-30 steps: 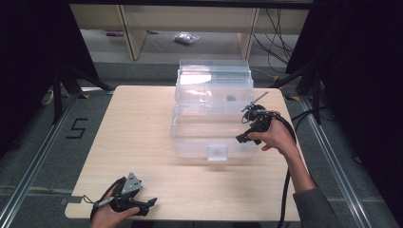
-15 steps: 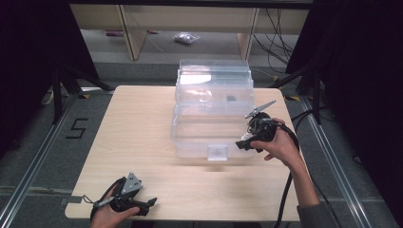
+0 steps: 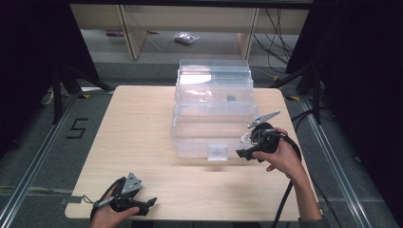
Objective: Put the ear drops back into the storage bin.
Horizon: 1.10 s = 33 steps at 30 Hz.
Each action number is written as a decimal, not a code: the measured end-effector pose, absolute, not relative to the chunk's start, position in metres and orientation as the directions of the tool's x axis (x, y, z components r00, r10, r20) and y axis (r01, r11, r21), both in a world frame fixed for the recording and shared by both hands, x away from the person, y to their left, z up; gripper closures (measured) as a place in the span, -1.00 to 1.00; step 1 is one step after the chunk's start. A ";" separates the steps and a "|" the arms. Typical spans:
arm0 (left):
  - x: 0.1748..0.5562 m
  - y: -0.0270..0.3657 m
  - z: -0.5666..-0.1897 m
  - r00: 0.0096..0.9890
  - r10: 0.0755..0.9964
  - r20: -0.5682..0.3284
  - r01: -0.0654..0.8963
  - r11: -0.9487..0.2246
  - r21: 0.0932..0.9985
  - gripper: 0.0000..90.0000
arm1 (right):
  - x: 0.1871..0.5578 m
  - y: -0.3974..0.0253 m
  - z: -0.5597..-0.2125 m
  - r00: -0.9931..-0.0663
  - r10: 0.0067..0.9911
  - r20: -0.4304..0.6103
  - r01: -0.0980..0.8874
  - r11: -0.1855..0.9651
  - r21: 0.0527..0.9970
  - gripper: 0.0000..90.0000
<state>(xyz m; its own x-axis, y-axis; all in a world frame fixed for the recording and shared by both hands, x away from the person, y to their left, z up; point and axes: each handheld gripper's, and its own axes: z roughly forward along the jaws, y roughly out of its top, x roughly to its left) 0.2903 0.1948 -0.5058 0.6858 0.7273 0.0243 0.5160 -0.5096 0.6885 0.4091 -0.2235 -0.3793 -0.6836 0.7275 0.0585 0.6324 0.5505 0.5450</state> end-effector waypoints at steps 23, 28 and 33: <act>0.289 0.196 -0.501 0.720 0.692 0.046 0.496 -0.560 0.664 -0.66 | 0.377 -0.224 -0.391 -0.727 0.686 0.032 0.567 0.574 0.590 -0.54; 0.288 0.192 -0.505 0.696 0.717 0.019 0.508 -0.512 0.693 -0.66 | 0.371 -0.221 -0.395 -0.743 0.668 0.027 0.547 0.584 0.600 -0.54; 0.288 0.192 -0.504 0.698 0.716 0.022 0.504 -0.513 0.695 -0.66 | 0.365 -0.218 -0.399 -0.748 0.662 0.046 0.556 0.587 0.588 -0.54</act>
